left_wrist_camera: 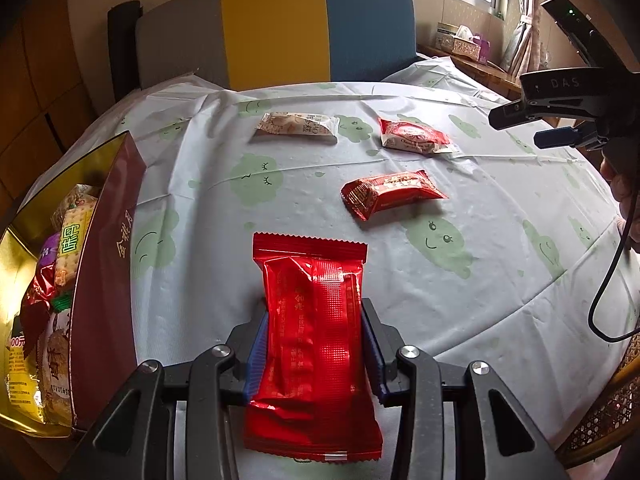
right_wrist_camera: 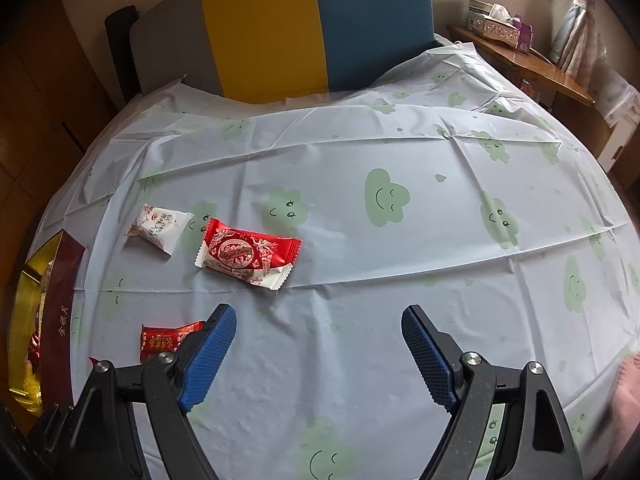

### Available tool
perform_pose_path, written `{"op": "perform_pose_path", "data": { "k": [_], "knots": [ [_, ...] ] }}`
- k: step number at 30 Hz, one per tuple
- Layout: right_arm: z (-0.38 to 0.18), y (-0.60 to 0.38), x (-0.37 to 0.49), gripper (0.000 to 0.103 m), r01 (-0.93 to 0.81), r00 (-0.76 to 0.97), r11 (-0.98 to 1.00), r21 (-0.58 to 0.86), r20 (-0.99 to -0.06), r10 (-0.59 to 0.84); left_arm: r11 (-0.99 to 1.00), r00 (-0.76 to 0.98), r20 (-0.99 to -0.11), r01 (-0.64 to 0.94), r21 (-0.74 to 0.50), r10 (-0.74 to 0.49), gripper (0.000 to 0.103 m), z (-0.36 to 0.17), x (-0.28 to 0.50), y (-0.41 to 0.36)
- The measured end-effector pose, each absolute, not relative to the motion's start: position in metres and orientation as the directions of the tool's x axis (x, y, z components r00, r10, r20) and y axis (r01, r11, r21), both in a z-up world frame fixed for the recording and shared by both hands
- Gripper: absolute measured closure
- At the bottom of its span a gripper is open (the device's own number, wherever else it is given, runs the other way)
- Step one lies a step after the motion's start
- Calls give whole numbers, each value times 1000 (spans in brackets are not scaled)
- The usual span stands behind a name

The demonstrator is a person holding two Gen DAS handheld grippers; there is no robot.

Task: Organize snacks
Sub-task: 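Lift the large red packet with the left tool while the right tool approaches the small red packet, then grasp the small red packet with the right tool while the left tool holds the large red packet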

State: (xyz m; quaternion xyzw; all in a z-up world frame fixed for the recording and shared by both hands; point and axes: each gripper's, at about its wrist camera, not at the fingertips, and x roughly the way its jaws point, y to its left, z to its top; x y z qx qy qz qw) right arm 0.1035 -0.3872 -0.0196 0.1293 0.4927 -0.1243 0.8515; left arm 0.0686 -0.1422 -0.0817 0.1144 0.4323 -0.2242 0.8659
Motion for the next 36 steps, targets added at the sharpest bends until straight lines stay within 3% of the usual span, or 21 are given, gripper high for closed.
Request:
{"op": "perform_pose_path", "data": {
  "k": [12,36],
  "knots": [
    [-32,-359,110,18,210,453,976,55,-890,-47,873,529,-790,488,-15,-310,61,-82,68,-139],
    [-39,-285,124,18,-259,400,965,-44,-914,66,860,512,-778,506,-68,-363,61,-82,71,-131]
  ]
}}
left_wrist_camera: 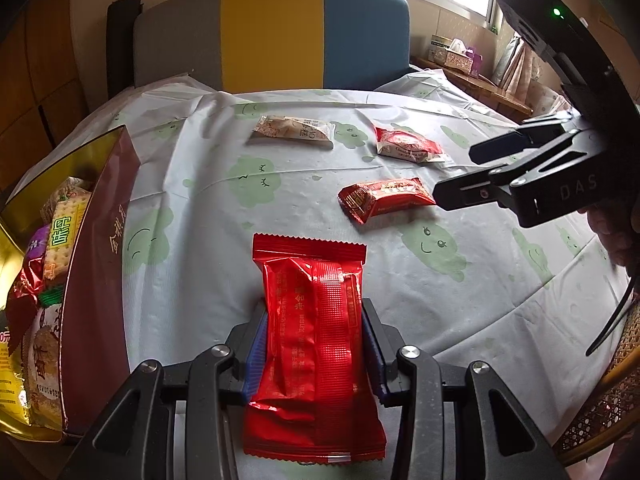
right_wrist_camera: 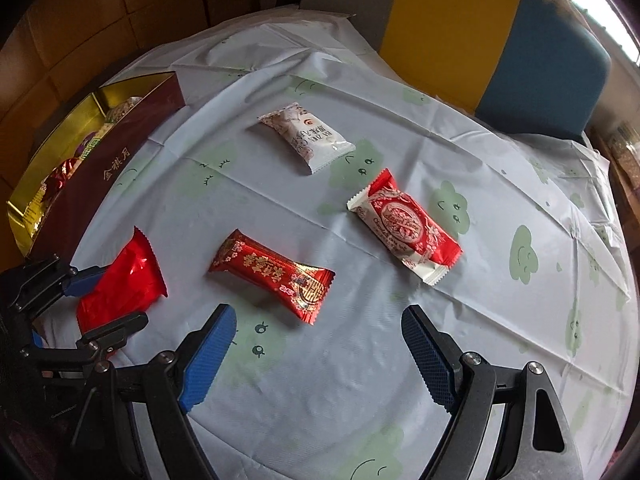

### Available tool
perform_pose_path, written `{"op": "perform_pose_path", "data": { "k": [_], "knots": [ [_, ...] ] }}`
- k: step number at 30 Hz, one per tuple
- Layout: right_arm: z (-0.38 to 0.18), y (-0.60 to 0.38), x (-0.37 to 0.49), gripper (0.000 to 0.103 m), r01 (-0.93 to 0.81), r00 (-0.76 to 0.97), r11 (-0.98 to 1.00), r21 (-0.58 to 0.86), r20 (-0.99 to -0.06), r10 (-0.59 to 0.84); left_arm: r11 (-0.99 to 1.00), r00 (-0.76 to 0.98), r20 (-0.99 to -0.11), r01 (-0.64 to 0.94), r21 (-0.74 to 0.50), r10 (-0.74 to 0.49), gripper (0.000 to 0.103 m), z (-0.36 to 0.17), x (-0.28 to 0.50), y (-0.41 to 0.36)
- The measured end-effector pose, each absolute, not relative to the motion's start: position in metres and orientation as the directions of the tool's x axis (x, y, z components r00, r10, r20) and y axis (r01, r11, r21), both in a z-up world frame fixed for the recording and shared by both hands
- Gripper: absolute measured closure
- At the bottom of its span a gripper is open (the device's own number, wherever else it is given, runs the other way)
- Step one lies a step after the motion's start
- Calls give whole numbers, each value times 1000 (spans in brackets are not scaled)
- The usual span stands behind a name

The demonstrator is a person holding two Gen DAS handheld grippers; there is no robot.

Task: Organize snacks
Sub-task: 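Grasp the small red packet with the right tool while the left tool holds the large red packet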

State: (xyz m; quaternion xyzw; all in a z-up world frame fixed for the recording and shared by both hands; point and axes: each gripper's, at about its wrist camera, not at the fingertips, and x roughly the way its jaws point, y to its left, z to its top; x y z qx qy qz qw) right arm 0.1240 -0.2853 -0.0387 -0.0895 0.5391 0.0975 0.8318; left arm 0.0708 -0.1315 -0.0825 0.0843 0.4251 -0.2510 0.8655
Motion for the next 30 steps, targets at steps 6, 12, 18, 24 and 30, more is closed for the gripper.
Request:
{"op": "perform_pose_path", "data": {
  "k": [6,12,18,24,30],
  "knots": [
    [-44,-268,141,18,-374,365,922,-95,-930,53,858,508,-776,508,-79,-373,61,-82,71,-130],
    [-57,-246,158,18,-460,344,878,-134,-938,37,857,507,-775,509,-84,-377,61,-82,71,-130],
    [-66,-232,159,81,-487,313,866,-112,-948,53,856,506,-773,510,-89,-382,61,-82,71,-129],
    [-65,-246,129,81,-346,284,938,-15,-955,90,856,507,-769,509,-97,-389,60,-83,71,-129],
    [-70,-265,105,78,-251,304,962,104,-935,181,858,516,-768,506,-83,-379,60,-83,69,-130]
  ]
}}
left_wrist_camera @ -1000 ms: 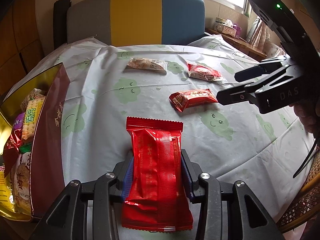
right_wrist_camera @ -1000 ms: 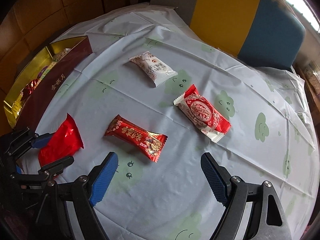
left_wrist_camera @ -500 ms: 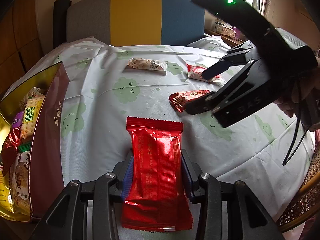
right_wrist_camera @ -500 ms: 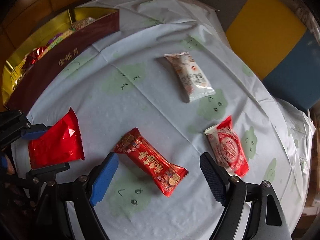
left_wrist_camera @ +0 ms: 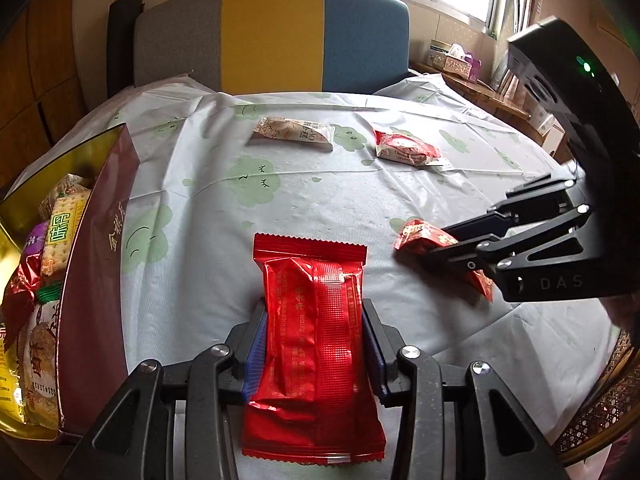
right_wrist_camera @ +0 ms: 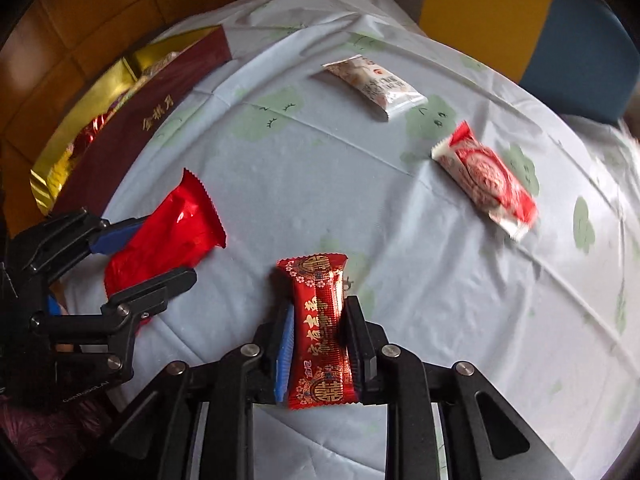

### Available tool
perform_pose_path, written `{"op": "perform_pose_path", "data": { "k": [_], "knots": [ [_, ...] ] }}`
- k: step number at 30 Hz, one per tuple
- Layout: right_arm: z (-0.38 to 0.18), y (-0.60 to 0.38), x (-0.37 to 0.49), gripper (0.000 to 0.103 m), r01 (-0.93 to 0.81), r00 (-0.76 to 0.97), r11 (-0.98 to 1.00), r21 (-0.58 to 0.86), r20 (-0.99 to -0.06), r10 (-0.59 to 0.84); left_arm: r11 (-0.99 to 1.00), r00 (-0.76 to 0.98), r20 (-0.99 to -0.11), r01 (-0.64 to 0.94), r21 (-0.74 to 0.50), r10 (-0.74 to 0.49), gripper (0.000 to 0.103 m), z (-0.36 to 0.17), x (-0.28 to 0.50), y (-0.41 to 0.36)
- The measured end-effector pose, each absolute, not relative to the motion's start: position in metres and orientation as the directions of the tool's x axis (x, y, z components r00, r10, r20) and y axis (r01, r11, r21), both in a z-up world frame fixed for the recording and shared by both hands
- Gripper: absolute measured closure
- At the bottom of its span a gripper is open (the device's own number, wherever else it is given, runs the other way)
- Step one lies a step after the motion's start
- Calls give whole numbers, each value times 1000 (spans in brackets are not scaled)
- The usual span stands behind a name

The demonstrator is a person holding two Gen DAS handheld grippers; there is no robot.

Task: Organize snacks
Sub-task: 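Grasp the small red packet with the right tool while the left tool holds the large red packet, then carry the large red packet into the gold tray and open the left tool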

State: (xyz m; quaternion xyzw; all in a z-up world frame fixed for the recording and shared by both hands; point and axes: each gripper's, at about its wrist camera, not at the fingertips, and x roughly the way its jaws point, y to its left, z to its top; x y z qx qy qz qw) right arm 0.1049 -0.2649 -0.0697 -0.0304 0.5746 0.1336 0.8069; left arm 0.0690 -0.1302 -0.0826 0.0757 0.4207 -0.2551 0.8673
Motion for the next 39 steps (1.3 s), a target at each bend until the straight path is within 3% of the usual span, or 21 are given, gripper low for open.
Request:
{"op": "perform_pose_path", "data": {
  "k": [23,39],
  "knots": [
    [-73,-246,92,78,-310,333,951,-9,-938,100,872,525,-784,488,-42,-332,60,-81,69,-138],
    [-77,-241,87,78,-344,361,938,-41,-928,91,884,513,-785,458,-92,-348,63,-68,73,-129]
  ]
}}
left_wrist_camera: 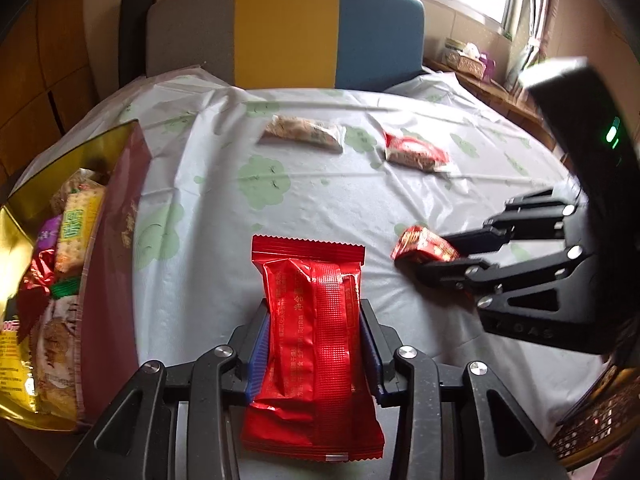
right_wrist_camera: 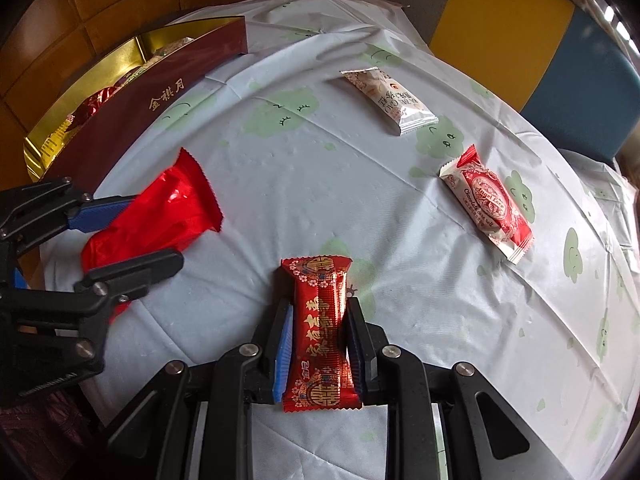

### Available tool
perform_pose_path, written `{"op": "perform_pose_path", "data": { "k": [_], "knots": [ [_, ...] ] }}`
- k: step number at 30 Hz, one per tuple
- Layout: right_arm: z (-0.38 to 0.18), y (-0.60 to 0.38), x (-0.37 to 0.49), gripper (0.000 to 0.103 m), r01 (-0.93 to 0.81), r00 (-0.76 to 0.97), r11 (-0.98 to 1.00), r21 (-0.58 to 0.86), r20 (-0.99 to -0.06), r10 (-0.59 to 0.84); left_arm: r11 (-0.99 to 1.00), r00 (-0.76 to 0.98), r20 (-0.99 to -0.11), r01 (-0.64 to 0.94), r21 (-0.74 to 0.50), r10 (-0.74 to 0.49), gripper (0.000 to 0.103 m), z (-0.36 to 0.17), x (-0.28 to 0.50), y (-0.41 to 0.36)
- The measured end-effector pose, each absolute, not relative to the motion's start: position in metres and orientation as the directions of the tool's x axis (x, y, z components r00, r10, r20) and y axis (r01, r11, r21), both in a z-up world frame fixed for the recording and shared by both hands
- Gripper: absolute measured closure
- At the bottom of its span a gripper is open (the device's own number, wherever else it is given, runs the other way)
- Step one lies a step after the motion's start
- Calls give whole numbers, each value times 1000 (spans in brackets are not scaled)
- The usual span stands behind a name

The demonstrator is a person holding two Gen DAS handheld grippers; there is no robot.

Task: Organize snacks
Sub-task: 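Carry the large red packet into the gold tray and open the left tool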

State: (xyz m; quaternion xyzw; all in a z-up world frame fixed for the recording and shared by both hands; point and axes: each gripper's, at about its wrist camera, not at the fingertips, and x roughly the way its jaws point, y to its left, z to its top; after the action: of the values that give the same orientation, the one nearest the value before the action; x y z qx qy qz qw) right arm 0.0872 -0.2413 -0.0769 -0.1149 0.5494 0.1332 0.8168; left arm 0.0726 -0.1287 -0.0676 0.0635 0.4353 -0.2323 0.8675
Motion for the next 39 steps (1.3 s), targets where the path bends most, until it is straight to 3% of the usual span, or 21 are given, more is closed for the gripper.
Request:
{"op": "perform_pose_path", "data": {
  "k": [9,23,34,39],
  "knots": [
    [-77,-239,85,78,-366,383,928,-75,-921,77,899,576,-738,429,-91,-350,63,-27,69,-106],
    [-74,-238,80,78,-379,399,920,-97,-914,68,961,625,-736,246,-130,-260,63,-6,78,-18],
    [-72,-235,78,78,-387,408,914,-121,-911,52,928,604,-756,-70,-366,-252,63,-11,106,117],
    [-73,-235,80,78,-389,413,911,-135,-910,42,911,591,-766,-122,-394,-252,63,-16,125,140]
  ]
}}
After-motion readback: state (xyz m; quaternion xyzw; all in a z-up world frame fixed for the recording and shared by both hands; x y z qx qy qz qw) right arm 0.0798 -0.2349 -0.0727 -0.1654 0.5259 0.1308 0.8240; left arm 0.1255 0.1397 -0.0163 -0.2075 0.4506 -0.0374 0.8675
